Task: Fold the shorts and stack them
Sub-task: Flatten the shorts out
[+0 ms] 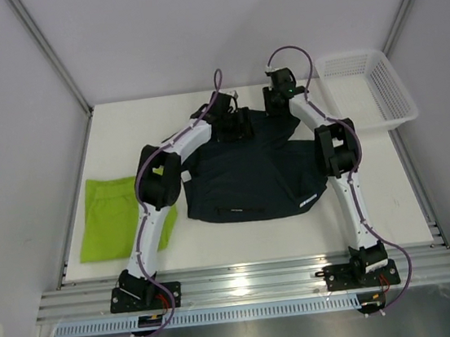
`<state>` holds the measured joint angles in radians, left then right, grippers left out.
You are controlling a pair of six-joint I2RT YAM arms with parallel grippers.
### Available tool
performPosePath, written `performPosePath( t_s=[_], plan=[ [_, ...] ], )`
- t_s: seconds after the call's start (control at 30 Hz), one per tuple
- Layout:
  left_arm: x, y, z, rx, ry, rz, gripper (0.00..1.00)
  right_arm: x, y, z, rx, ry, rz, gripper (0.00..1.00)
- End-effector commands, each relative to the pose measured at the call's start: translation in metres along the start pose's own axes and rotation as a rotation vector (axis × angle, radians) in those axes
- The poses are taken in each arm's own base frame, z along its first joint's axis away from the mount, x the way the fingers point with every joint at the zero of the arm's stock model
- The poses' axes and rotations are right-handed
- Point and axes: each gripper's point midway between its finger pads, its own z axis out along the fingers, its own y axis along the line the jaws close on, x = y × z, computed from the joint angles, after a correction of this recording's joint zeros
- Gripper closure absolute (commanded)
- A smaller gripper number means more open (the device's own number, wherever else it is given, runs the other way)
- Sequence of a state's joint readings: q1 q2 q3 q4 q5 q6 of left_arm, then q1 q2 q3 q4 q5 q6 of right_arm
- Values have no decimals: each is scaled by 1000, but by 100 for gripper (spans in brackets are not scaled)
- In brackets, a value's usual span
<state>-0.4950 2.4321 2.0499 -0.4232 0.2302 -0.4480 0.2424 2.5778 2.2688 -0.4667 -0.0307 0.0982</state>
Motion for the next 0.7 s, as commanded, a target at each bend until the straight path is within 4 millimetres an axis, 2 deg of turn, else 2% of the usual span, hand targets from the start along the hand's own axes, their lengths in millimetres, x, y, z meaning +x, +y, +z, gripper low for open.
performPosePath(
  t_s=[0.0,0.17,0.27,0.3,0.37,0.47,0.53,0.57,0.67],
  plan=[
    [-12,-17,-23,-43,-58,41,15,-1,3,1,65,0,-65,61],
    [12,-24,-13,-69,-4,68,15,-14,8,1,95,-51,-114,77],
    [24,-27,-6,-74,34,68,15,-19,14,6,100,-82,-165,78],
    [28,-26,-1,-72,49,62,15,-17,10,12,127,-84,-187,78],
    [38,-22,1,-83,79,48,16,-25,11,15,132,-111,-199,81],
    [51,-17,1,-91,98,26,16,-28,11,24,126,-133,-214,84],
    [48,-23,-6,-70,83,12,16,-34,7,29,152,-170,-230,84],
    [60,-19,-5,-71,105,3,16,-38,6,29,161,-182,-234,85],
    [77,-20,-6,-63,145,-25,17,-53,-2,30,188,-242,-226,85]
  ],
)
